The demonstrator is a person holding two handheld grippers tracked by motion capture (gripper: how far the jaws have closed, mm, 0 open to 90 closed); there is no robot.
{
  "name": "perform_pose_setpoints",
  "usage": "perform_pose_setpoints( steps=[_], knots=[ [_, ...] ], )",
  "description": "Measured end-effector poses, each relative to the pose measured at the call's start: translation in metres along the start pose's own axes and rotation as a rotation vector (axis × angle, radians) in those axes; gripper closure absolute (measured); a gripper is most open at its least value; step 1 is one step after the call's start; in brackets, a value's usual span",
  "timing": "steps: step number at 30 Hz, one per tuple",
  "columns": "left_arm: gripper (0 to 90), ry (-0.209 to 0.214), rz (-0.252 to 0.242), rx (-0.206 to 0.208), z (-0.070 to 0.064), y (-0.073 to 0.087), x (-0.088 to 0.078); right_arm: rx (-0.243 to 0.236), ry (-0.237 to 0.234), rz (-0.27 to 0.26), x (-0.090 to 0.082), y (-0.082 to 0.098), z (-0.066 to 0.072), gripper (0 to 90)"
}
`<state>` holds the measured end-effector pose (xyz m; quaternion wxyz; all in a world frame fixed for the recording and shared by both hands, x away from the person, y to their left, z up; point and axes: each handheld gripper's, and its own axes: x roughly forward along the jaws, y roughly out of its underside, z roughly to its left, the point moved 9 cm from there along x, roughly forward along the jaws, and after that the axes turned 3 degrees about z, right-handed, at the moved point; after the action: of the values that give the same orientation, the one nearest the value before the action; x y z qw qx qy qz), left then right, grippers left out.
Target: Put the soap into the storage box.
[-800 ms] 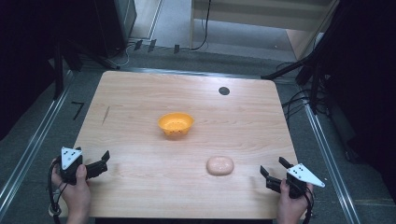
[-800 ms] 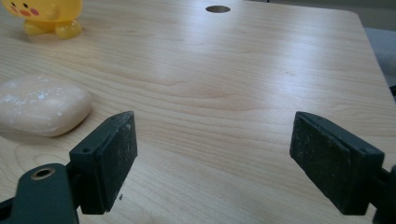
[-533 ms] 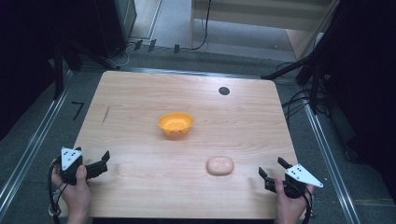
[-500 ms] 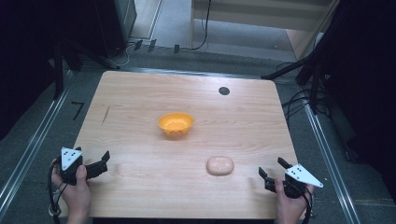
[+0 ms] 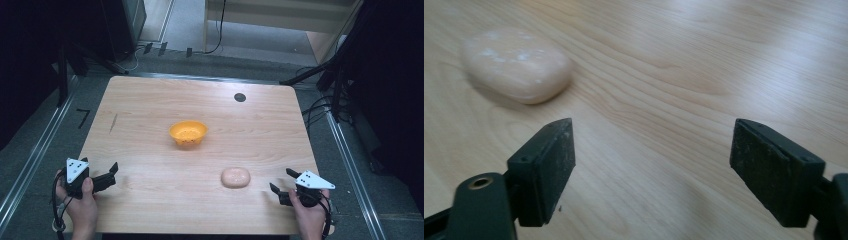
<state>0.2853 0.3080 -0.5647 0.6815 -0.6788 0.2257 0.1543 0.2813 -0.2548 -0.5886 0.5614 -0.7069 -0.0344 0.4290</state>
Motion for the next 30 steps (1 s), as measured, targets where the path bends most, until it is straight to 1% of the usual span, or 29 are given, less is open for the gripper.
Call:
perform_pose_setpoints(
  steps=[1,2,3,4,5,6,7,8,10,11,12,14,15,17,18,19,20,22,23,24,25,26,28,29,30],
  knots=[
    [0.0,0.001,0.003,-0.001,0.0,0.0,0.0,-0.017,0.0,0.013,0.0,0.001,0.001,16.7],
    [0.0,0.001,0.004,-0.002,0.0,0.0,0.001,-0.054,-0.015,0.024,0.002,-0.002,0.004,16.8],
    [0.0,0.0,0.006,-0.001,0.0,0.0,0.001,-0.072,-0.008,0.031,0.002,-0.003,0.004,17.2],
    [0.0,0.0,0.006,-0.001,0.0,0.0,0.001,-0.072,-0.008,0.031,0.002,-0.003,0.004,17.2],
    [0.0,0.0,0.006,0.0,0.0,0.0,0.001,-0.093,-0.01,0.032,0.002,-0.005,0.004,17.4],
    [0.0,0.005,0.005,0.002,0.0,0.0,0.001,-0.132,-0.018,0.037,0.002,-0.01,0.007,17.0],
    [0.0,0.005,0.005,0.002,0.0,0.0,0.001,-0.144,-0.031,0.037,0.003,-0.012,0.008,17.1],
    [0.0,0.007,0.001,0.001,-0.001,0.0,0.0,-0.144,-0.031,0.037,0.003,-0.012,0.008,17.1],
    [0.0,0.009,-0.004,0.001,-0.001,0.0,0.0,-0.163,-0.065,0.04,0.004,-0.015,0.011,17.2],
    [0.0,0.01,-0.01,0.001,-0.001,-0.001,-0.001,-0.163,-0.079,0.049,0.005,-0.016,0.012,17.8],
    [0.0,0.012,-0.017,0.007,-0.001,-0.001,-0.001,-0.171,-0.109,0.059,0.006,-0.018,0.013,19.4],
    [0.0,0.012,-0.016,0.008,-0.002,-0.001,-0.001,-0.174,-0.117,0.065,0.007,-0.019,0.013,19.6],
    [0.0,0.01,-0.012,0.011,-0.002,-0.001,-0.001,-0.186,-0.132,0.077,0.008,-0.022,0.013,22.8],
    [0.1,-0.003,-0.009,0.02,-0.002,-0.001,0.0,-0.207,-0.152,0.088,0.009,-0.025,0.016,22.8],
    [0.3,-0.003,-0.009,0.02,-0.002,-0.001,0.0,-0.207,-0.152,0.088,0.009,-0.025,0.016,22.8],
    [0.3,-0.005,-0.007,0.026,-0.002,-0.001,0.0,-0.237,-0.177,0.103,0.01,-0.029,0.018,22.0],
    [0.3,-0.005,-0.005,0.028,-0.002,-0.001,0.0,-0.237,-0.177,0.103,0.01,-0.029,0.018,22.0],
    [0.4,-0.003,-0.007,0.028,-0.002,-0.001,0.0,-0.263,-0.213,0.126,0.01,-0.032,0.022,19.2],
    [0.3,-0.001,-0.008,0.026,-0.002,-0.001,0.0,-0.29,-0.234,0.138,0.01,-0.033,0.024,19.3],
    [0.3,0.001,-0.01,0.024,-0.002,-0.001,0.0,-0.357,-0.271,0.172,0.01,-0.033,0.028,19.3],
    [0.3,0.002,-0.011,0.024,-0.003,-0.001,0.0,-0.366,-0.29,0.19,0.011,-0.033,0.03,19.5],
    [0.3,0.002,-0.013,0.024,-0.003,-0.001,0.0,-0.366,-0.29,0.19,0.011,-0.033,0.03,19.5],
    [0.3,0.003,-0.013,0.028,-0.003,-0.001,0.0,-0.385,-0.326,0.202,0.013,-0.034,0.033,20.8],
    [0.3,0.002,-0.014,0.026,-0.003,-0.001,0.0,-0.391,-0.328,0.224,0.015,-0.035,0.034,20.8],
    [0.3,0.002,-0.014,0.026,-0.003,-0.001,0.0,-0.391,-0.328,0.224,0.015,-0.035,0.034,20.8]
  ],
)
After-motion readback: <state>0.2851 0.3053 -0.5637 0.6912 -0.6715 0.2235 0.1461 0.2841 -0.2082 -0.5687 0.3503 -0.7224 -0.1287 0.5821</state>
